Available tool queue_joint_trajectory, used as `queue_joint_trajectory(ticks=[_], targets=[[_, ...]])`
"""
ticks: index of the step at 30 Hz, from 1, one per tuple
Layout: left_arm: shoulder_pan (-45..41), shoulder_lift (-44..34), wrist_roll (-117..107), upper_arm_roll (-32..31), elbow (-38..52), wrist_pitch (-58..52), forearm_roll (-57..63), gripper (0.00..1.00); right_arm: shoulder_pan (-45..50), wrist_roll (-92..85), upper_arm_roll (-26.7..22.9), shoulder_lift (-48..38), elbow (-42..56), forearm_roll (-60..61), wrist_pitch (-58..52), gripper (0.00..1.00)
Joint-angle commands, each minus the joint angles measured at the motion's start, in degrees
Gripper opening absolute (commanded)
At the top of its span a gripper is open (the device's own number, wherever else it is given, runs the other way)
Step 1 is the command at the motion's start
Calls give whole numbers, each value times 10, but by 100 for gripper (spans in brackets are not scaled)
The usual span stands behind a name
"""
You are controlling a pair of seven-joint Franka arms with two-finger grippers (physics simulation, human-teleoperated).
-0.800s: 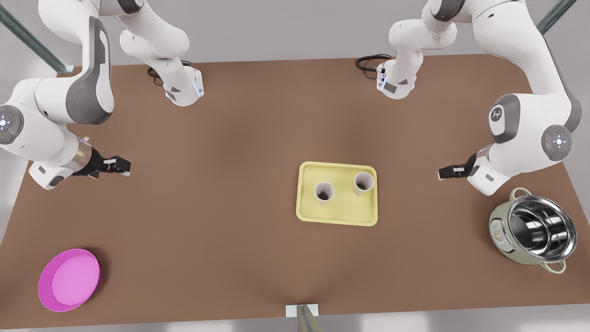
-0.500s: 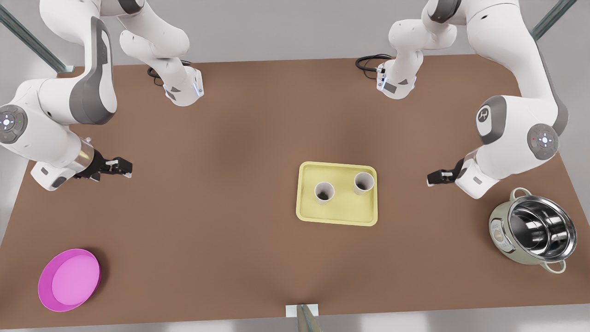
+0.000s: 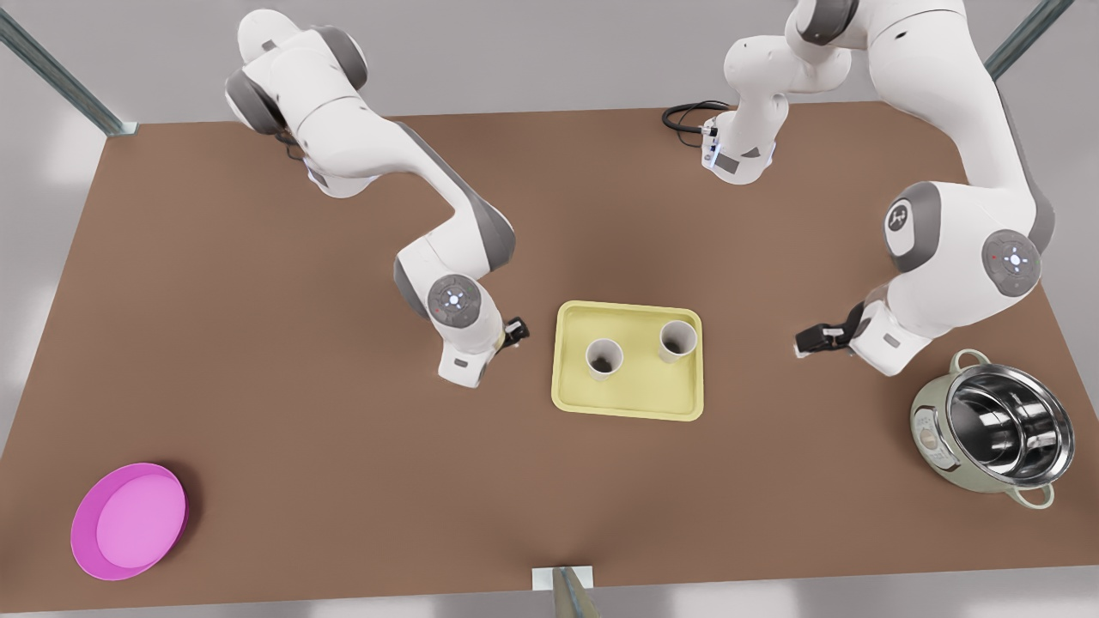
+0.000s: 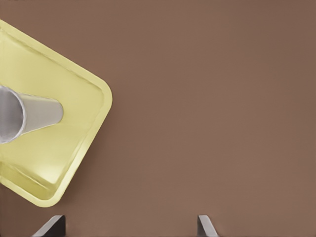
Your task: Use the left arm to pick up the white IKEA cup from the tray and place it on the middle-left position; use the right arm to pick up the white IKEA cup from the tray and place it on the middle-right position
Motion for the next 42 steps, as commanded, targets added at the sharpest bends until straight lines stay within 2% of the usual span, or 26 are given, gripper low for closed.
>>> queue_joint_trajectory(ticks=[1, 2, 4, 6, 17, 32, 33, 34, 35, 36, 39, 42], targets=[[11, -1, 23, 1, 0, 11, 0, 100, 15, 278, 0, 19, 15, 5, 106, 100], [22, -1, 27, 1, 0, 11, -2, 100, 30, 287, 0, 55, 62, 4, 118, 100], [30, 0, 35, 1, 0, 11, -3, 100, 66, 279, 0, 80, 72, 3, 193, 100], [28, 0, 35, 1, 0, 11, -2, 100, 73, 244, -6, 95, 94, 5, 203, 100], [26, 2, 35, -1, -1, 11, 3, 100, 74, 106, 26, 166, 101, 6, 285, 100], [42, 7, 54, 0, -1, 11, 4, 100, 93, 97, 27, 201, 79, 8, 287, 100], [42, 7, 54, 0, -1, 12, 5, 100, 93, 95, 27, 202, 79, 7, 287, 97], [42, 7, 54, 0, -1, 12, 4, 100, 94, 93, 27, 202, 79, 6, 287, 80], [42, 8, 54, 0, -1, 12, 4, 100, 96, 92, 28, 202, 79, 4, 287, 54], [42, 8, 54, 0, -1, 11, 4, 100, 96, 94, 27, 201, 79, 5, 287, 46], [40, 7, 54, 0, -1, 11, 5, 100, 94, 97, 27, 201, 79, 6, 287, 45], [39, 7, 53, 0, -1, 12, 5, 100, 94, 98, 26, 200, 79, 10, 288, 29]])
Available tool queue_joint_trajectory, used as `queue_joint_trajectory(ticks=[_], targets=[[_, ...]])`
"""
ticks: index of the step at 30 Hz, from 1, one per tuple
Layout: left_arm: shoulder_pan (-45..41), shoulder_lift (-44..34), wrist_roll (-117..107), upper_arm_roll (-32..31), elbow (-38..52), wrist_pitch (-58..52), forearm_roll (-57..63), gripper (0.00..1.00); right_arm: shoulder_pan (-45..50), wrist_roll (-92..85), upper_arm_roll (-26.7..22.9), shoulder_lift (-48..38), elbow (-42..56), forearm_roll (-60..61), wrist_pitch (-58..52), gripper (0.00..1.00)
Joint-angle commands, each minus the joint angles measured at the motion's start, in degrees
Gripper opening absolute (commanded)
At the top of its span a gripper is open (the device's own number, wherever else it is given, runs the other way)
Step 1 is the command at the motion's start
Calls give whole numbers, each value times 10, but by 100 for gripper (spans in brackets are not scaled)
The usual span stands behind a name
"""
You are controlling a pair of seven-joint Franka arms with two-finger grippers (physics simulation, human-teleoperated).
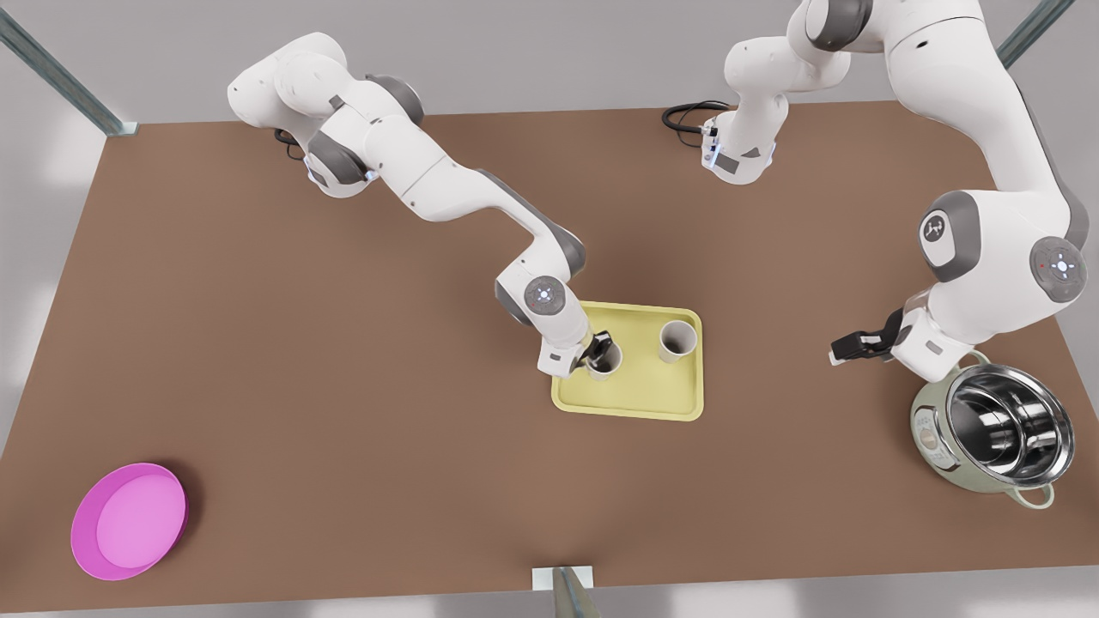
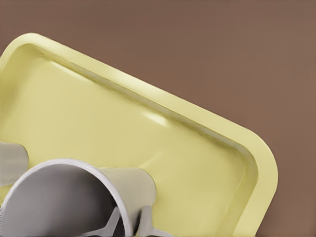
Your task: Use the left arm to pick up the white IKEA cup from the tray and place it on the middle-left position; use the right arm to pick up the white IKEA cup from the tray and place it on the middle-right position
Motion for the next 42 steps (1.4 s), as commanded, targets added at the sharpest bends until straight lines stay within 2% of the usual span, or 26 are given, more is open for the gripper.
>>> queue_joint_trajectory(ticks=[1, 5, 7, 9, 11, 12, 14, 16, 18, 21, 24, 26, 27, 34, 38, 39, 41, 42], targets=[[-2, -1, 11, -1, 0, -1, 1, 100, -1, 2, 0, -1, 0, 0, 0, 28], [-3, -1, 9, -3, 0, -1, 1, 100, -4, 3, 0, -10, 0, 0, -2, 22], [-3, -1, 8, -3, 1, -1, 1, 100, -7, 3, 0, -15, 0, 0, -4, 10], [-9, 0, -2, -8, -3, -1, -1, 100, -23, 9, -2, -52, -1, 2, -49, 10], [-77, 4, -134, -10, -16, 3, 2, 100, -100, -37, -2, -111, -1, -2, -163, 10], [-115, -2, -191, -10, -58, 4, 25, 100, -148, -95, -2, -129, -1, -1, -196, 10], [-162, 0, -251, -12, -74, 45, 23, 100, -219, -148, -4, -141, -1, -5, -223, 10], [-183, 22, -310, -12, -73, 79, 10, 100, -314, -280, -4, -141, -1, -7, -263, 10], [-197, 36, -331, -11, -87, 97, 12, 100, -357, -365, -4, -141, -1, -47, -279, 10], [-167, 38, -188, -10, -134, 139, 1, 100, -428, -504, -4, -134, -5, -47, -307, 10], [-170, 32, -168, -10, -174, 173, 7, 100, -457, -592, -4, -105, -8, -47, -268, 10], [-182, -9, -174, -11, -284, 289, 5, 100, -469, -640, -4, -107, -59, -47, -214, 10], [-184, -10, -174, -11, -297, 306, 5, 100, -472, -654, -3, -106, -61, -47, -214, 10], [-184, 19, -170, -10, -297, 318, 9, 100, -474, -672, -4, -129, -138, -46, -131, 12], [-184, 4, -170, -8, -327, 317, 18, 100, -474, -672, -4, -165, -227, -43, -30, 13], [-184, -3, -170, -8, -340, 319, 18, 100, -474, -672, -4, -165, -227, -43, -31, 19], [-185, -17, -170, -9, -369, 320, 19, 100, -474, -672, -4, -165, -228, -43, -30, 54], [-185, -19, -171, -10, -378, 324, 30, 100, -474, -672, -4, -165, -228, -43, -31, 58]])
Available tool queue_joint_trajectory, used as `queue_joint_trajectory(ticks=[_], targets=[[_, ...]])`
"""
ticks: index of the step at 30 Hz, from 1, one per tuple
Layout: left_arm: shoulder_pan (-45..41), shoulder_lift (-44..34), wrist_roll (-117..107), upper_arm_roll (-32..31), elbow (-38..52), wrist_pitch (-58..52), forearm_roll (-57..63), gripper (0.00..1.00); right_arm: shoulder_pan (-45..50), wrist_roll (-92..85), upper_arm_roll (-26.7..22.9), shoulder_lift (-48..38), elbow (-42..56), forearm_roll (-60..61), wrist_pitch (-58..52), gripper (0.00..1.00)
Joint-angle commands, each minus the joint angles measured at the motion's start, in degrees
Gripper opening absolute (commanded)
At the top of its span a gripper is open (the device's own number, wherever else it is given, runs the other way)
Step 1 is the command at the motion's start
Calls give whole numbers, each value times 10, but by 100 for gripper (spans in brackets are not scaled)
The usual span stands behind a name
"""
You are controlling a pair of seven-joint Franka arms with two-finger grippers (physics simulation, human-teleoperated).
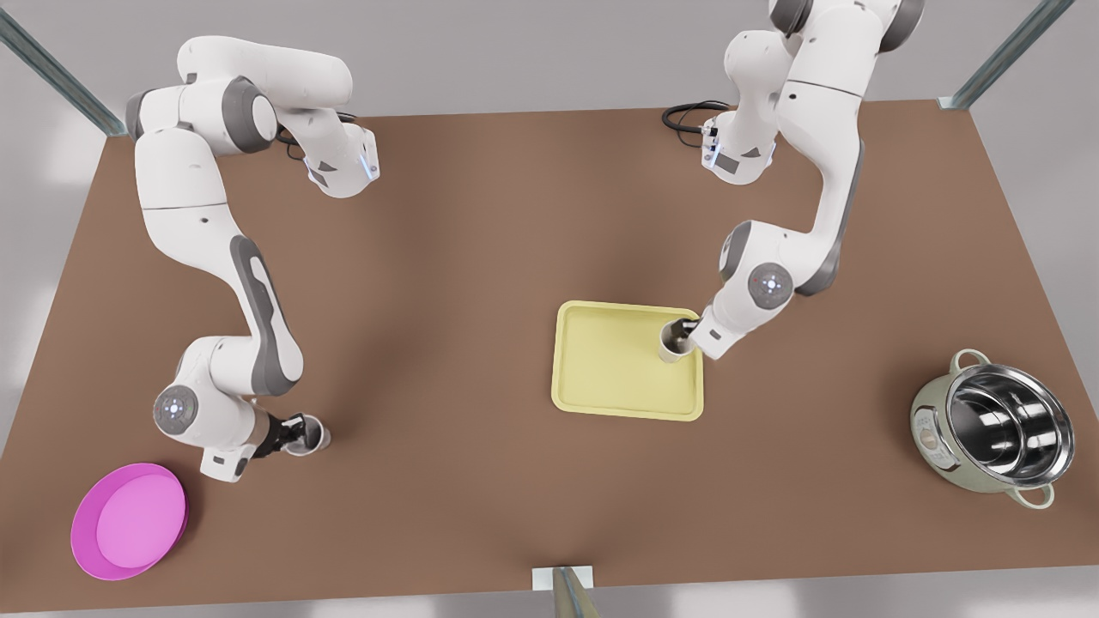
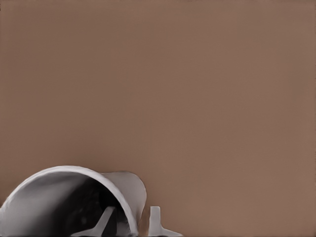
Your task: Use the left arm to pick up the white IKEA cup from the tray and place it on the middle-left position; use the right arm to pick up the white IKEA cup from the tray and place it on the middle-right position
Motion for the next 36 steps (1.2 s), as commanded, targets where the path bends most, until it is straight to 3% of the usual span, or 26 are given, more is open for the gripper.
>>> queue_joint_trajectory(ticks=[1, 7, 8, 9, 13, 14, 16, 18, 21, 22, 26, 29, 31, 34, 36], targets=[[0, 0, -18, 0, -12, 24, 10, 100, -1, -161, 0, 0, -1, 0, 43, 58], [8, 27, -17, 3, -6, 59, 19, 100, -1, -161, 0, 0, -1, 0, 43, 58], [7, 34, -17, 2, -6, 63, 19, 100, -1, -162, 0, 0, -1, 0, 43, 74], [12, 38, -17, 3, -6, 64, 19, 100, -1, -170, 0, -4, -1, 0, 39, 100], [5, 58, -22, 2, -2, 91, 18, 100, -8, -182, 0, -29, -10, 0, 22, 100], [4, 55, -24, 2, -2, 88, 17, 94, -8, -185, 0, -39, -11, 0, 3, 100], [4, 54, -24, 2, -2, 85, 17, 64, -13, -184, -1, -69, -12, -3, -48, 100], [5, 53, -24, 2, 1, 84, 17, 42, -12, -176, -5, -98, -11, -18, -99, 100], [5, 52, -24, 2, 4, 83, 17, 17, -8, -40, -1, -130, -4, -37, -174, 100], [5, 52, -30, 1, 5, 83, 14, 14, -8, -5, -1, -140, 6, -36, -190, 100], [5, 47, -31, 1, 57, -18, 15, 14, -8, 120, -6, -163, 125, -38, -353, 100], [17, 40, -20, 4, 57, -25, 19, 14, -1, 201, 4, -282, 109, -36, -420, 100], [29, 39, 56, 45, 56, -20, 19, 14, -7, 202, 0, -337, 2, -32, -373, 100], [39, 37, 151, 119, 57, -6, 11, 14, -4, 214, 1, -323, -2, -36, -359, 100], [63, 53, 170, 118, 56, 47, -1, 14, -7, 209, -1, -321, 8, -34, -362, 100]])
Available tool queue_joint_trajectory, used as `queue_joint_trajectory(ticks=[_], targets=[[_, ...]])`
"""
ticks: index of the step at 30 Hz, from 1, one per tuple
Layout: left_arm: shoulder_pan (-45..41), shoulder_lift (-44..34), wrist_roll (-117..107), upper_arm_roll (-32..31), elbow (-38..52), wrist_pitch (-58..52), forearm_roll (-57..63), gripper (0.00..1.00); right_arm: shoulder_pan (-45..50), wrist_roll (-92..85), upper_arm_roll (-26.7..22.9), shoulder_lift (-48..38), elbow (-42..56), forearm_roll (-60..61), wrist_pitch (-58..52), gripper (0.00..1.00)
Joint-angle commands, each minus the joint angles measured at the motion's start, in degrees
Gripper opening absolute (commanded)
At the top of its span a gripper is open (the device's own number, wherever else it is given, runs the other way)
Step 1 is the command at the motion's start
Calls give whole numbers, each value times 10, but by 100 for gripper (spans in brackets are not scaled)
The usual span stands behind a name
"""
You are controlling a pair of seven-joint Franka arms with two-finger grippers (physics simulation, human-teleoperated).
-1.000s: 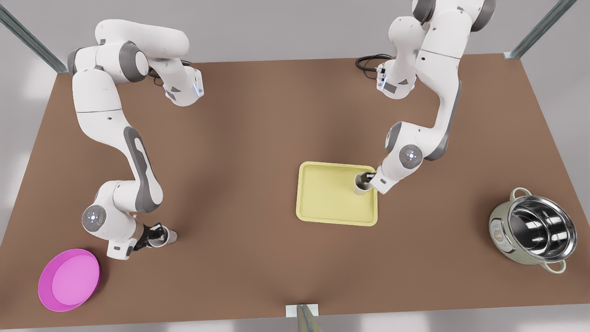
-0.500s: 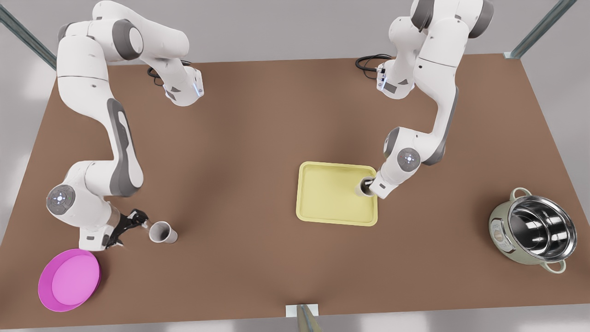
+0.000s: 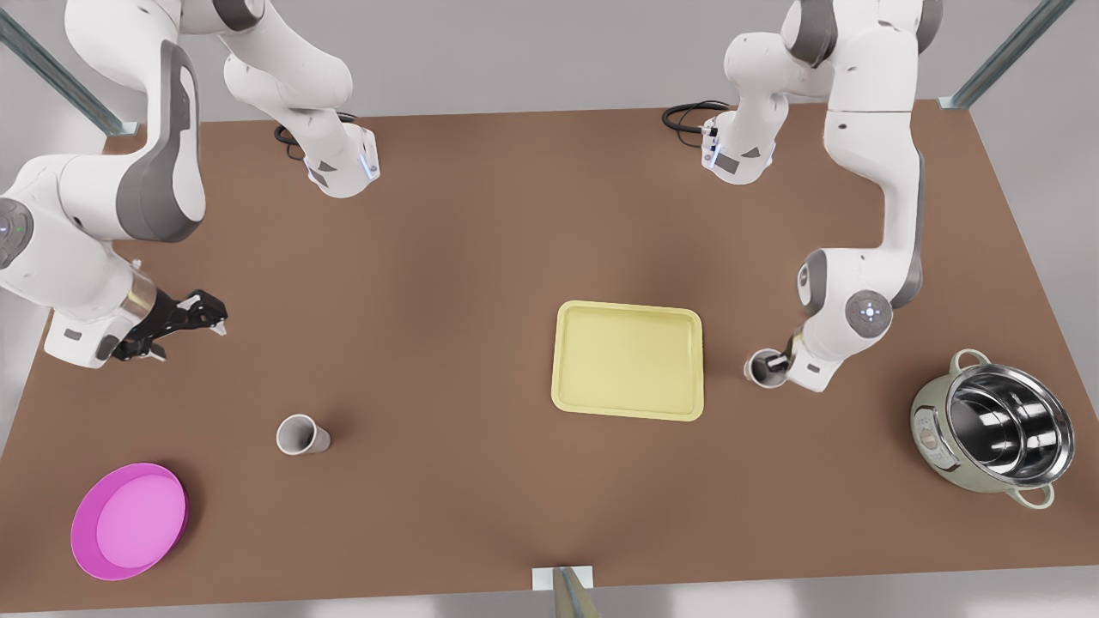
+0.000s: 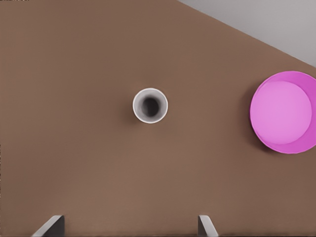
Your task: Use the left arm to pick up the white IKEA cup from the tray and place it on the middle-left position; use the right arm to pick up the white IKEA cup from the tray and place it on the middle-right position
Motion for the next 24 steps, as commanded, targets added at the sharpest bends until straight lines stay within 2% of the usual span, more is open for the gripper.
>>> queue_joint_trajectory(ticks=[1, 5, 11, 12, 13, 14, 19, 20, 21, 23, 24], targets=[[20, 12, 162, 4, -1, 69, -19, 14, -1, 154, 0, 0, 3, 0, -26, 100], [40, 34, 180, 4, -2, 145, -26, 14, -1, 153, -1, 0, 4, 0, -26, 100], [41, 39, 181, 4, -3, 166, -32, 14, 0, 157, 0, 1, 4, 2, -26, 100], [41, 39, 183, 4, -3, 166, -32, 24, 0, 157, 0, 1, 4, 2, -24, 100], [42, 39, 183, 4, -3, 166, -32, 88, -1, 157, -1, 1, 4, 1, -24, 100], [42, 39, 183, 4, -3, 166, -31, 100, -1, 157, -1, 1, 4, 2, -24, 100], [42, 21, 192, 10, -3, 143, -25, 100, -1, 157, -1, 6, 4, -1, -22, 100], [42, -11, 192, 11, 4, 81, -23, 100, -1, 157, -1, 6, 4, -1, -22, 100], [41, -51, 190, 11, 44, -41, -22, 100, -1, 157, -1, 6, 4, -1, -22, 100], [42, -62, 154, 11, 260, -359, -14, 100, -1, 157, 0, 6, 4, -2, -22, 100], [41, -64, 140, 8, 297, -418, -13, 100, -1, 157, 0, 6, 4, -2, -22, 100]])
